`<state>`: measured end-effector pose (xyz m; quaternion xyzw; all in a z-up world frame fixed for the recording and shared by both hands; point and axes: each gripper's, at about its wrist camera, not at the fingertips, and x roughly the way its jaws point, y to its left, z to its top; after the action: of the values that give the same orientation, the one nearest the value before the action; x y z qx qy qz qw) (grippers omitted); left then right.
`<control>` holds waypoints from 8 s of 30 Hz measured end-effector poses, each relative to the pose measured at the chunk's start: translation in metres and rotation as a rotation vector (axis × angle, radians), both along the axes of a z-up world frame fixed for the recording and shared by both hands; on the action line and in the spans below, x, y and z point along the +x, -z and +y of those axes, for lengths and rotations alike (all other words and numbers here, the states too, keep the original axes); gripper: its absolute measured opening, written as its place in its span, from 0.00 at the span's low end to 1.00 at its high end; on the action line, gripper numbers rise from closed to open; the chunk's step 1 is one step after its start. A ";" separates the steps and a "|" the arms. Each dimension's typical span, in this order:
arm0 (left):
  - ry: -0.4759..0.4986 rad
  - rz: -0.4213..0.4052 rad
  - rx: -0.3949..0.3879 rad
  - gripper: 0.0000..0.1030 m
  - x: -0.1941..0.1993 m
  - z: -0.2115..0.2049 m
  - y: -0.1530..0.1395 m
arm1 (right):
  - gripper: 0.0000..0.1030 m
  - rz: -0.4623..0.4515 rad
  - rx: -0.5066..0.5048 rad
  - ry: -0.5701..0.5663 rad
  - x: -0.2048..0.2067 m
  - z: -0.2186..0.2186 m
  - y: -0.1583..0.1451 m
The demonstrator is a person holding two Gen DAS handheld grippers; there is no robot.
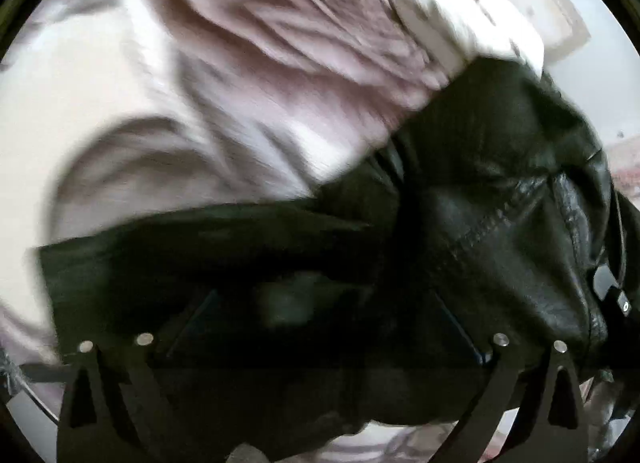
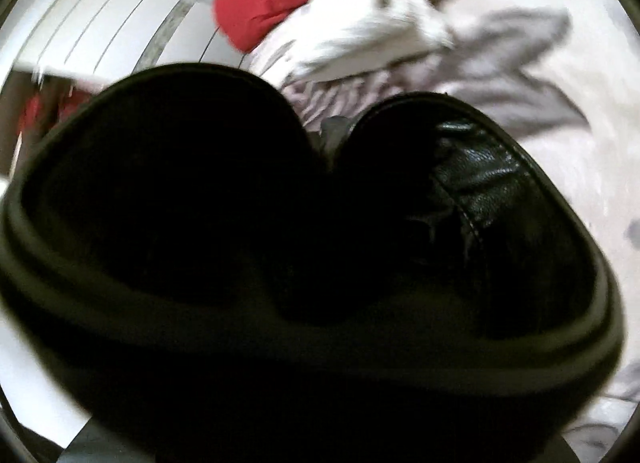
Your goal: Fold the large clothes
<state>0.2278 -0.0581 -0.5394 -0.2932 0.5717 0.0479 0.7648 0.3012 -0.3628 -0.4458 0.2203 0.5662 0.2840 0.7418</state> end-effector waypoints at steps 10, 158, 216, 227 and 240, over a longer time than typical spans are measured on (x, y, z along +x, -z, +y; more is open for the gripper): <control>-0.399 0.049 0.185 1.00 -0.153 0.124 -0.031 | 0.29 -0.283 -0.323 -0.462 -0.102 0.164 -0.049; -0.449 -0.141 -0.675 0.78 -0.164 0.064 0.088 | 0.61 0.654 0.372 0.130 -0.105 0.027 0.177; -0.520 -0.646 -0.577 0.35 0.339 -0.036 0.006 | 0.46 0.241 0.172 -0.088 0.538 0.076 0.049; -0.429 -0.486 -0.573 0.46 0.352 -0.013 -0.003 | 0.69 0.341 0.102 -0.094 0.585 0.080 0.089; -0.221 -0.380 -0.174 0.88 0.315 -0.004 -0.082 | 0.80 0.050 -0.341 0.009 0.454 0.086 -0.026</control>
<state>0.5423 -0.0619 -0.4575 -0.4224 0.3838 0.0258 0.8208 0.7552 -0.2766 -0.4202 0.1008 0.6236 0.1746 0.7553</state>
